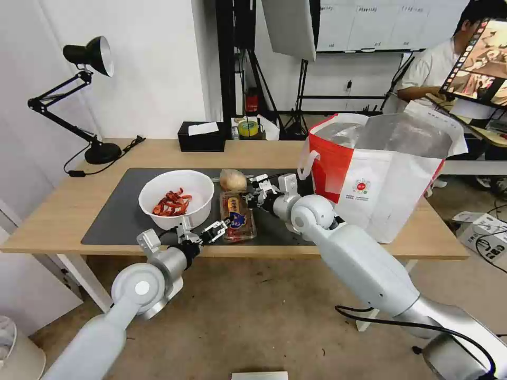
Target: Pick up the trash from the table and place it into the takeout bag.
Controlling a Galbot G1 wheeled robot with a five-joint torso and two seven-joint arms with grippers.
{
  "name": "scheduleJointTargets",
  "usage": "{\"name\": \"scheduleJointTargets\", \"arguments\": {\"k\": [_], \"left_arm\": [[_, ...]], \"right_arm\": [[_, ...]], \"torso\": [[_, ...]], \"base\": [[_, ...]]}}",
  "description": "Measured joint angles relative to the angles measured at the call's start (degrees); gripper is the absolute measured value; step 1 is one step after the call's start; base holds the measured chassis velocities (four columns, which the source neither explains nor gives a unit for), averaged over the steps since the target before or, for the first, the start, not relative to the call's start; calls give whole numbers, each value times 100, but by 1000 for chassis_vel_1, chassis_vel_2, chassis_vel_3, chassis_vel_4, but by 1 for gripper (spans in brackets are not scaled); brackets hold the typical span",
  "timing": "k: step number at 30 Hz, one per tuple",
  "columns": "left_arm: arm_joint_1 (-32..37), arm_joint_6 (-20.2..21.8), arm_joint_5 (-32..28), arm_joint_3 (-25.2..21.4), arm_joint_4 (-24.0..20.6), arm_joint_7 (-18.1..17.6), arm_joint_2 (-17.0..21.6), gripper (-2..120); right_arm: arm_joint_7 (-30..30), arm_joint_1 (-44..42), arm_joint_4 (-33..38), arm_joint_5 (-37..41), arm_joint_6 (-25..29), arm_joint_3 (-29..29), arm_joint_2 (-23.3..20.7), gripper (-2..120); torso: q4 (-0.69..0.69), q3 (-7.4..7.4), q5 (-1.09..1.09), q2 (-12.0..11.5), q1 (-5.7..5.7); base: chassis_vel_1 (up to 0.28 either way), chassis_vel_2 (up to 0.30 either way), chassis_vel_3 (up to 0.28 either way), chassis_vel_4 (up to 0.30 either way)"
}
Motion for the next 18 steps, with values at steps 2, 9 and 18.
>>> {"name": "scheduleJointTargets", "arguments": {"k": [2,9,18], "left_arm": [[-43,3,-12,41,39,-5,-3,100],[-141,4,-60,110,119,-38,-12,100],[-192,4,-149,118,158,-74,-2,100]], "right_arm": [[-3,-9,10,-1,1,10,-1,0],[-9,-34,17,-3,3,34,-1,0],[-10,-60,-37,-34,2,35,31,0]], "torso": [[0,0,0,0,0],[0,0,0,0,0],[0,0,0,0,0]], "base": [[0,0,0,0],[0,0,0,0],[0,0,0,0]]}}
